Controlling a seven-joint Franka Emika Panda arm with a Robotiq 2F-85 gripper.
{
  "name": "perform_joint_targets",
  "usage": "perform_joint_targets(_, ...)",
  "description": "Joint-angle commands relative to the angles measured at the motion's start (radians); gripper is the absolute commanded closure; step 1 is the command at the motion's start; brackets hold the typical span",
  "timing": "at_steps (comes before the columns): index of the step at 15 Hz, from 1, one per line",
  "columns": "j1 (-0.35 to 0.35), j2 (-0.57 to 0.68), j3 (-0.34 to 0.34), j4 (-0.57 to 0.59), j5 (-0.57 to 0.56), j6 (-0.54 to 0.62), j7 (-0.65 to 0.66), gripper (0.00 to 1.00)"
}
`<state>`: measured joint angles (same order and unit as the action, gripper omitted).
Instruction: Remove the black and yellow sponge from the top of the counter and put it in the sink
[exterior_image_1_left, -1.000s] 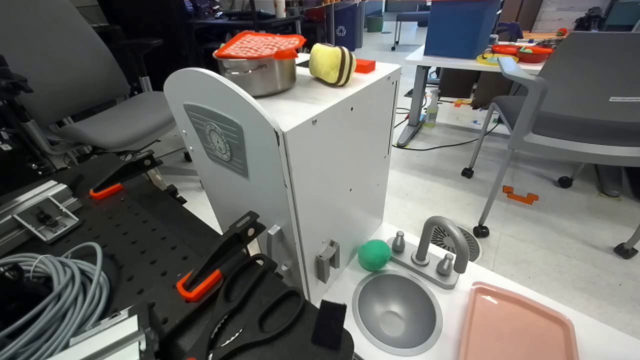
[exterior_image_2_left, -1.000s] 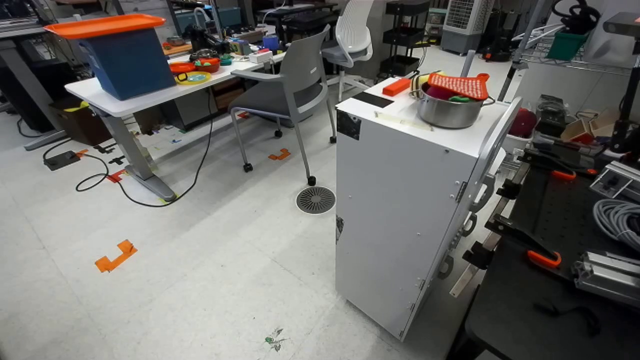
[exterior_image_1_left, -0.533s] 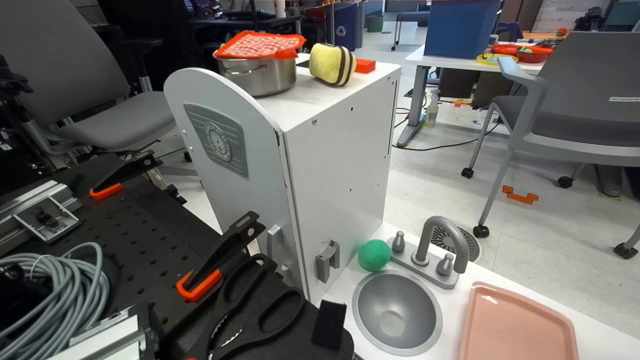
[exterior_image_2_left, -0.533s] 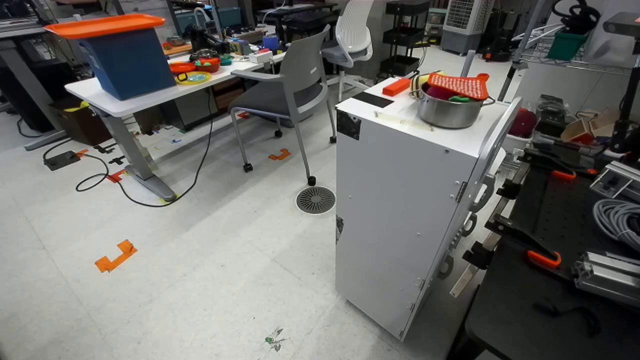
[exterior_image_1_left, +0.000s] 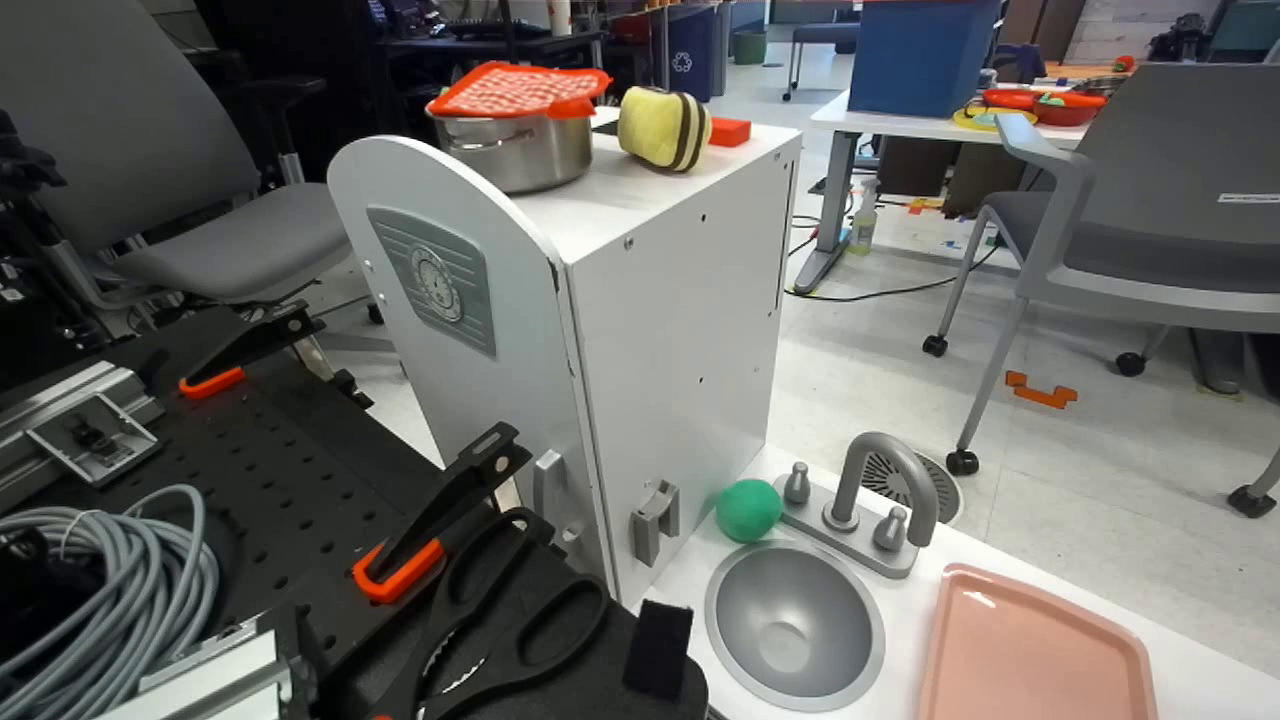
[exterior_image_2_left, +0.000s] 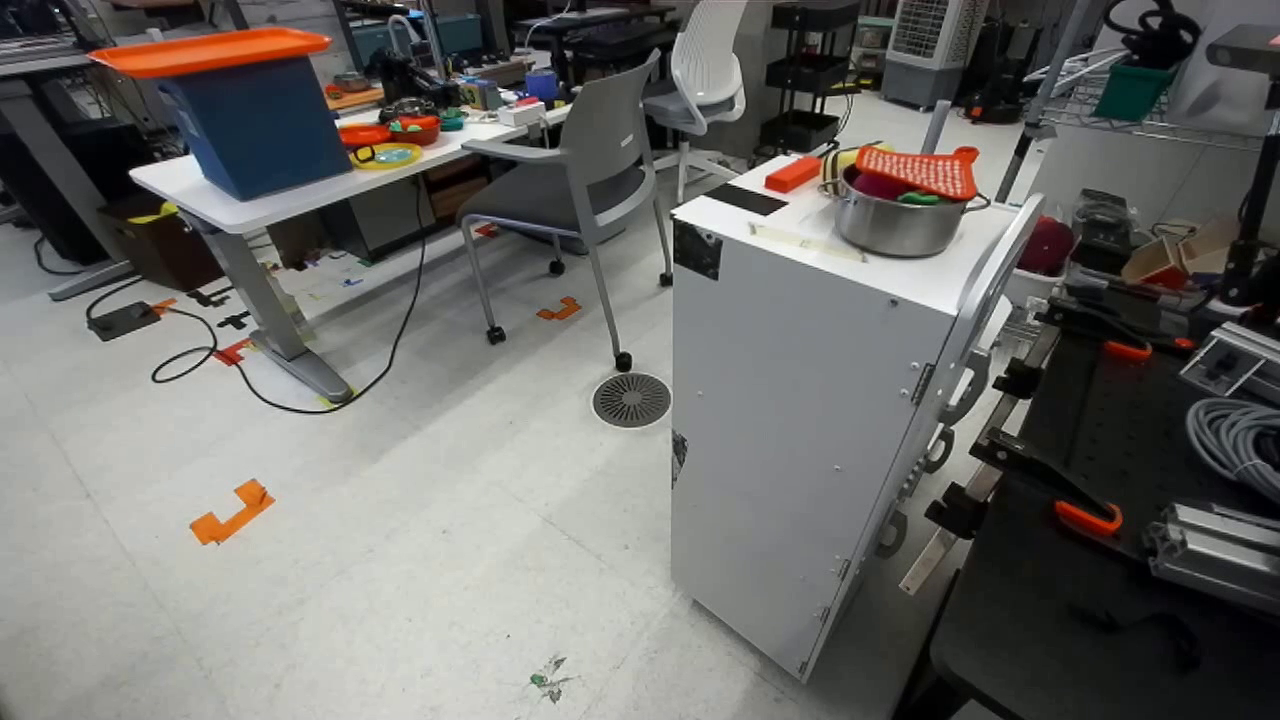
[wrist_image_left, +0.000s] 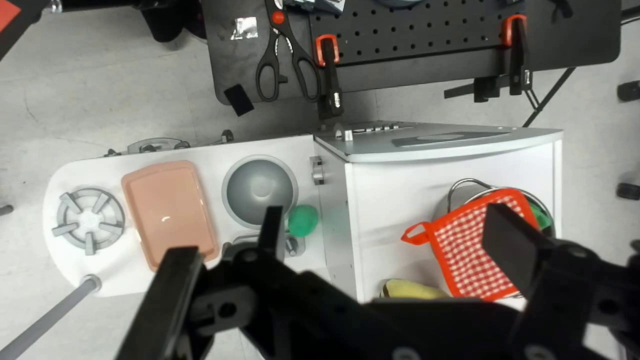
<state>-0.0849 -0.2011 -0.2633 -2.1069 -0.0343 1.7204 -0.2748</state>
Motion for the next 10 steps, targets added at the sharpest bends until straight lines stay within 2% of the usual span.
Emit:
perform_joint_targets(1, -0.015, 0.047, 0.044, 0.042, -0.023, 0.026, 0.004, 0.0)
perform_joint_targets(10, -0.011, 0.031, 0.088, -0.03, -0.069, 0.22, -0.018, 0.0)
